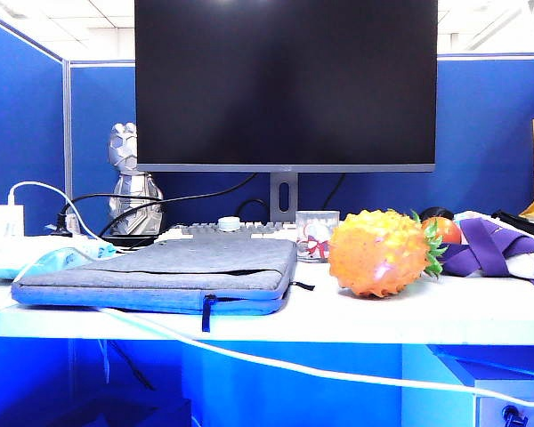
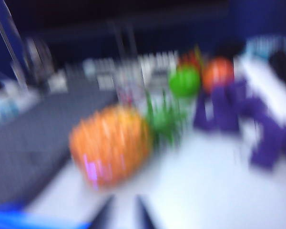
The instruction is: Pick up the pineapple and place it above the gray bag.
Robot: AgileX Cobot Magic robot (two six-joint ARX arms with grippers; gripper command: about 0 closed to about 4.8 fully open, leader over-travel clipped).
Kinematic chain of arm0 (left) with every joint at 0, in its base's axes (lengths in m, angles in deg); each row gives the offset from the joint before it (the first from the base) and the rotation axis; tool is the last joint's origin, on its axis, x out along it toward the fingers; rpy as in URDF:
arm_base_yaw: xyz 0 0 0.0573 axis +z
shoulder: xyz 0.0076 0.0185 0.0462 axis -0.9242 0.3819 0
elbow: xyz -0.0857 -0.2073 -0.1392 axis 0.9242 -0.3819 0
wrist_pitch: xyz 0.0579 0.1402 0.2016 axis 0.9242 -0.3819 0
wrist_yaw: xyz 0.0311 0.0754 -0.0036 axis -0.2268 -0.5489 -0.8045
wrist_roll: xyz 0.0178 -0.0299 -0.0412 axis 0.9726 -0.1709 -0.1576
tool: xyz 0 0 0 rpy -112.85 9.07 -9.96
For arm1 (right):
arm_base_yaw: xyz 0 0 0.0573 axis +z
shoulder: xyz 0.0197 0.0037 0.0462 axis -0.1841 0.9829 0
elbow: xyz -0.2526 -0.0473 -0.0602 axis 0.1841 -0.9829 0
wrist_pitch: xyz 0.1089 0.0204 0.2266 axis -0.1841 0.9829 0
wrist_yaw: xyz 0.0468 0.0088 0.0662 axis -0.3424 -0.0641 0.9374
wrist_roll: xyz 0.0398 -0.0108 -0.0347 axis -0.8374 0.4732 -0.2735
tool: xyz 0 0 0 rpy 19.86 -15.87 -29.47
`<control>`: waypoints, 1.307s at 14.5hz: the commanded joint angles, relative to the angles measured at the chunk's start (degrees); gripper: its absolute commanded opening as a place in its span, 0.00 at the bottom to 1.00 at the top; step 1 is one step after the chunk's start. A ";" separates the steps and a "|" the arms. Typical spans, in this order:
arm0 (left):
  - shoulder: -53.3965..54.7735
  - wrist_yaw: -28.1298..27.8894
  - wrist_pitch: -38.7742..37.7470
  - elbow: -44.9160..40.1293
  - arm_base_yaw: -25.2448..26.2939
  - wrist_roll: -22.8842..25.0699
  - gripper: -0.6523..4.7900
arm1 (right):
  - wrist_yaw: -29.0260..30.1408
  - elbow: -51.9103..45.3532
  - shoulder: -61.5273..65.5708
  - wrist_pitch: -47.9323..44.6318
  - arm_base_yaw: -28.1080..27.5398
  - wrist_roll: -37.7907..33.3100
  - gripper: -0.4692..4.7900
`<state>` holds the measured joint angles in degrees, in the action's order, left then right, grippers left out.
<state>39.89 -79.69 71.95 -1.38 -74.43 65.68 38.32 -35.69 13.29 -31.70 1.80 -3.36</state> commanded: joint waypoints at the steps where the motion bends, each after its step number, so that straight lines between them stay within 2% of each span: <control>1: 0.13 4.02 3.13 4.83 0.02 -2.23 0.64 | -0.22 0.72 0.02 -15.58 0.02 0.79 1.00; 2: 0.28 4.00 2.99 7.61 0.00 -1.75 1.00 | -0.57 2.27 0.04 -14.97 -0.02 0.83 1.00; 4: 5.09 3.17 -1.90 17.33 0.04 -0.74 1.00 | -1.31 8.50 4.22 -13.49 -0.02 2.45 1.00; 5: 8.68 3.19 -4.72 21.57 0.04 1.07 1.00 | 0.15 12.24 8.31 -13.29 0.00 4.55 1.00; 8: 19.67 6.47 -9.16 33.48 0.07 0.83 1.00 | 6.71 26.40 25.57 -11.56 -0.11 7.04 1.00; 10: 26.95 8.04 -16.35 43.01 0.11 2.16 1.00 | 11.96 42.75 41.64 0.90 -1.40 12.07 1.00; 12: 33.00 9.64 -22.62 50.86 0.13 5.60 1.00 | 19.23 63.39 59.08 19.19 -5.22 19.02 1.00; 13: 34.34 9.68 -23.47 52.63 0.11 6.47 1.00 | 19.45 71.84 66.29 24.68 -6.80 21.31 1.00; 14: 34.86 9.64 -23.50 53.46 0.13 7.26 1.00 | 19.12 83.38 75.58 33.90 -9.53 26.14 1.00; 17: 35.47 9.62 -24.20 53.53 0.13 8.33 1.00 | 19.04 94.84 86.86 43.74 -15.12 33.86 1.00; 18: 35.89 9.64 -24.24 53.53 0.11 8.28 1.00 | 18.91 95.36 88.41 44.65 -16.90 34.23 1.00; 19: 36.59 9.66 -24.52 53.53 0.11 8.11 1.00 | 19.21 95.34 89.29 45.31 -17.44 30.86 1.00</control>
<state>76.04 -70.16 47.47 51.88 -74.36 73.57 57.35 59.28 102.44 13.17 -15.36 30.10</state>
